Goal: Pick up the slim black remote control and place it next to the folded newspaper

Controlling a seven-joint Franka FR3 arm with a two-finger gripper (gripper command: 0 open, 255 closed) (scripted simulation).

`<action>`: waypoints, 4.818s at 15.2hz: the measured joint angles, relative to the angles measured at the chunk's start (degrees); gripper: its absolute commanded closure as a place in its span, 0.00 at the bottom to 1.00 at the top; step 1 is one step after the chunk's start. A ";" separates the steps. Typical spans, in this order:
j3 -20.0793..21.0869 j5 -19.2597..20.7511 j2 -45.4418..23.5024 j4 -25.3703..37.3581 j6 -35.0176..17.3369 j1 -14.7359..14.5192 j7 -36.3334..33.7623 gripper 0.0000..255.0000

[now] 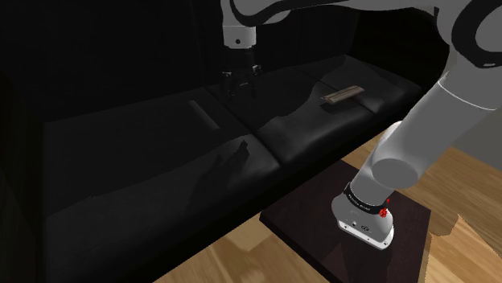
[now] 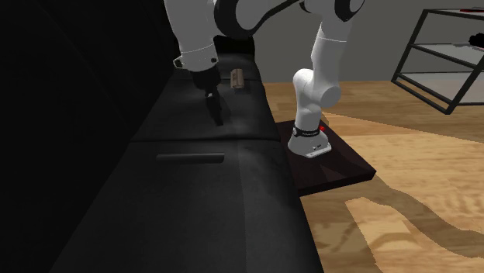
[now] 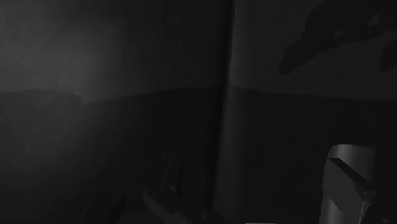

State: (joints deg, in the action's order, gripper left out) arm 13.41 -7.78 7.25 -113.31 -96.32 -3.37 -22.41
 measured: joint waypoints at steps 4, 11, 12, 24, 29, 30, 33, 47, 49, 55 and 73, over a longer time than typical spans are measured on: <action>1.97 0.94 -8.96 8.75 0.09 -1.41 -5.86 0.00; 3.02 3.62 -23.86 24.95 2.14 -4.21 -13.20 0.00; 3.02 3.68 -24.21 24.77 1.64 -4.29 -13.34 0.00; 3.11 3.56 -24.11 19.68 -3.39 -4.47 -13.32 0.00; 2.96 3.67 -23.59 19.73 -3.39 -4.28 -13.27 1.00; 2.96 3.65 -23.52 19.62 -3.50 -4.27 -13.22 1.00; 2.98 3.66 -23.81 20.03 -3.27 -4.28 -13.11 1.00; 3.27 3.39 -23.30 26.84 4.49 -4.52 -14.12 1.00; 3.30 3.44 -23.49 28.60 6.06 -4.60 -14.35 1.00; 2.89 3.12 -21.82 30.05 9.28 -3.55 -13.22 1.00; -7.67 3.58 -4.21 8.97 7.86 9.56 10.47 1.00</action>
State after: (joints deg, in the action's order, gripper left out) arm 5.74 -4.19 3.04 -104.34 -88.46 6.20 -11.94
